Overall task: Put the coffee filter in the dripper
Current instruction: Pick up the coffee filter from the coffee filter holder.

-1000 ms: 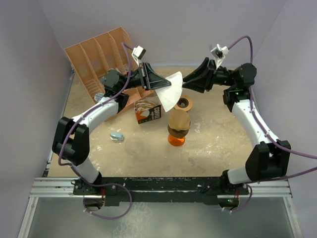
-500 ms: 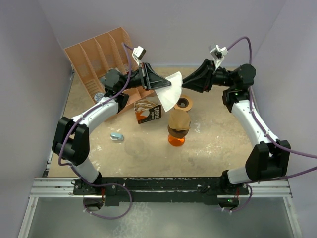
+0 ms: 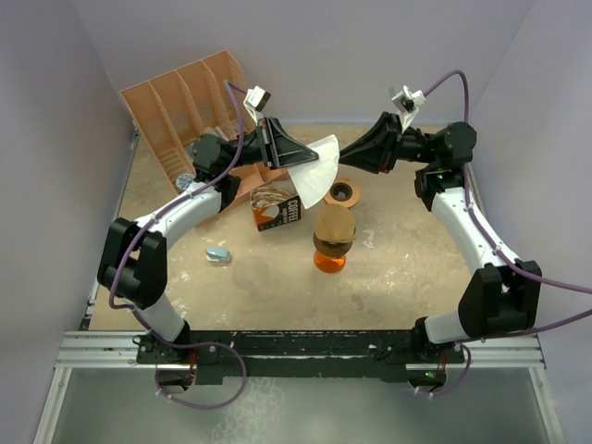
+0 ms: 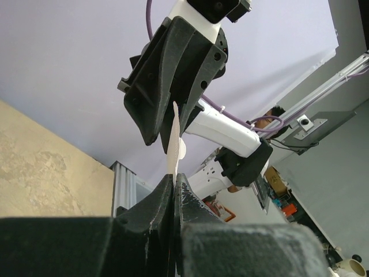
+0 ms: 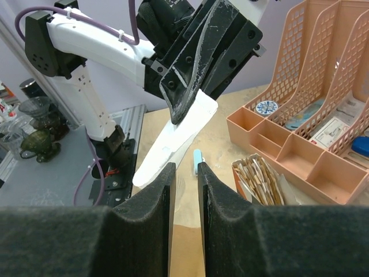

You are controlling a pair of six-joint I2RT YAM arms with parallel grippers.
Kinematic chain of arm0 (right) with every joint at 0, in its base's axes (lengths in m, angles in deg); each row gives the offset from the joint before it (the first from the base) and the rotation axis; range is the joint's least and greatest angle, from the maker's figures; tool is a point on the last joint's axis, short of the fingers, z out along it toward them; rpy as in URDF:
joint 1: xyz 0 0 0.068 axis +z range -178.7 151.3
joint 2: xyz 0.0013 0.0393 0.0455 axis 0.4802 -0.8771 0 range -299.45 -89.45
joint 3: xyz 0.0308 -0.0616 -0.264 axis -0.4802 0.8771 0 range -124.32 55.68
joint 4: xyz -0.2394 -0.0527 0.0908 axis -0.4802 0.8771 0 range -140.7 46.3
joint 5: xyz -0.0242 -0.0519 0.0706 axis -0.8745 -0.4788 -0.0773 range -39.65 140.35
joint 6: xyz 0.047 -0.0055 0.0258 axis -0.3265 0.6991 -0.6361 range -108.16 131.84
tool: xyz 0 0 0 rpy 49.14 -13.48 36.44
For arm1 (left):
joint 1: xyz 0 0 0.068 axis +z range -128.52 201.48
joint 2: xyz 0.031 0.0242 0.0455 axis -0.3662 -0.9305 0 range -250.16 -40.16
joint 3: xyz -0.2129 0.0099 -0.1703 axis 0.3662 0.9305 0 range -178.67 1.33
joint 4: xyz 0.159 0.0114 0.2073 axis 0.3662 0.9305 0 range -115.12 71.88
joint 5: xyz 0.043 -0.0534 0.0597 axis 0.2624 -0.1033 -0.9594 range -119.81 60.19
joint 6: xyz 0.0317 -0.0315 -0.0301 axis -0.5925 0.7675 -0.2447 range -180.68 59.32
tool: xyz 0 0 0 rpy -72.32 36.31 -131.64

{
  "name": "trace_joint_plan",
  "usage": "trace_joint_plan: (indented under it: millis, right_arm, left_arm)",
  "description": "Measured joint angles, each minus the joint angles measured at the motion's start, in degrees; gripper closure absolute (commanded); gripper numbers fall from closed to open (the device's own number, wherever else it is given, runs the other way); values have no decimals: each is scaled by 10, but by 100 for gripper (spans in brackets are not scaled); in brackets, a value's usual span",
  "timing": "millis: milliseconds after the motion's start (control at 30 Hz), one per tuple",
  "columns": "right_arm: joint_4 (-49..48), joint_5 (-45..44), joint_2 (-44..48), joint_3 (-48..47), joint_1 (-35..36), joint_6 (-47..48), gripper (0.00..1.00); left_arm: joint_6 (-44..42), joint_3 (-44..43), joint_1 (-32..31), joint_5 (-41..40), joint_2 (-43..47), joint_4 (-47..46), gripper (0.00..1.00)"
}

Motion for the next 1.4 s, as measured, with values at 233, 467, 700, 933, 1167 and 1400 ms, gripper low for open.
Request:
trace_joint_plan:
  millis: [233,467,700,933,1167,1400]
  right_arm:
    - [-13,2,0,3,0,-8,76]
    - [-17,2,0,6,3,-11,76]
    - [-17,2,0,6,9,-15,75]
    - [-17,1,0,6,14,-15,75]
    - [-17,0,-1,6,18,-15,76]
    - [-17,-2,-6,6,18,-15,71]
  left_arm:
    - [5,2,0,0,0,-7,100]
    - [4,2,0,0,0,-7,100]
    - [-8,2,0,0,0,6,100]
    - [-15,2,0,0,0,13,100]
    - [-21,2,0,0,0,13,100]
    - [-21,2,-1,0,0,13,100]
